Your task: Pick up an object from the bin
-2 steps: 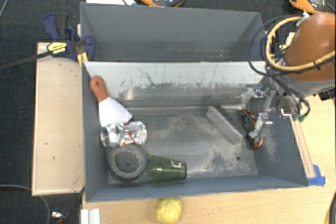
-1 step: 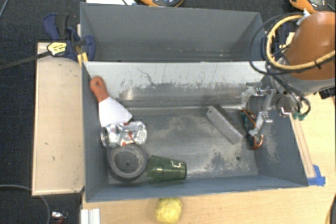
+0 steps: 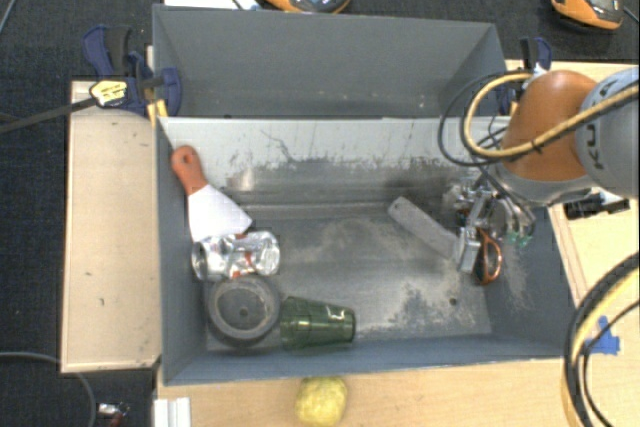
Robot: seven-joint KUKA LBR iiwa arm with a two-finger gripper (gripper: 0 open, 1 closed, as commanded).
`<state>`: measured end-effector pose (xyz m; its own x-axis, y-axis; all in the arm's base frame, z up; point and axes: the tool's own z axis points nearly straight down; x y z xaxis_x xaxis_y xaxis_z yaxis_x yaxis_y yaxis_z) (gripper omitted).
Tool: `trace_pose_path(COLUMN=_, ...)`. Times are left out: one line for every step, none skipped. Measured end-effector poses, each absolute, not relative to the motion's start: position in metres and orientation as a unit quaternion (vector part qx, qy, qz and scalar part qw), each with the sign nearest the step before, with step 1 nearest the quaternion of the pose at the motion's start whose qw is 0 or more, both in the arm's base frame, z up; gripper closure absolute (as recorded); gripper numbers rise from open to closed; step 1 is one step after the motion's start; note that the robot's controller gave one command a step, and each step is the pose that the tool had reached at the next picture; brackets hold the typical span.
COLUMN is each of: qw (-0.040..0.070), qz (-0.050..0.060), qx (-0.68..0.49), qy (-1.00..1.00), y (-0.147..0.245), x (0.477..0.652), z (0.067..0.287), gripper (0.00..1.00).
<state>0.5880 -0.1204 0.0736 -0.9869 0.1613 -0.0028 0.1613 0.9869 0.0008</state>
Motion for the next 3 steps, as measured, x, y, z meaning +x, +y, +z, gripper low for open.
trace_pose_path(qw=0.010, qz=0.000, qx=0.089, qy=0.996, y=-0.104, x=0.594, z=0.162, gripper=0.00)
trace_pose_path(qw=-0.002, qz=0.001, qx=0.153, qy=0.988, y=-0.080, x=0.573, z=0.100, gripper=0.00)
trace_pose_path(qw=0.012, qz=0.000, qx=0.156, qy=0.988, y=-0.072, x=0.574, z=0.070, gripper=0.00)
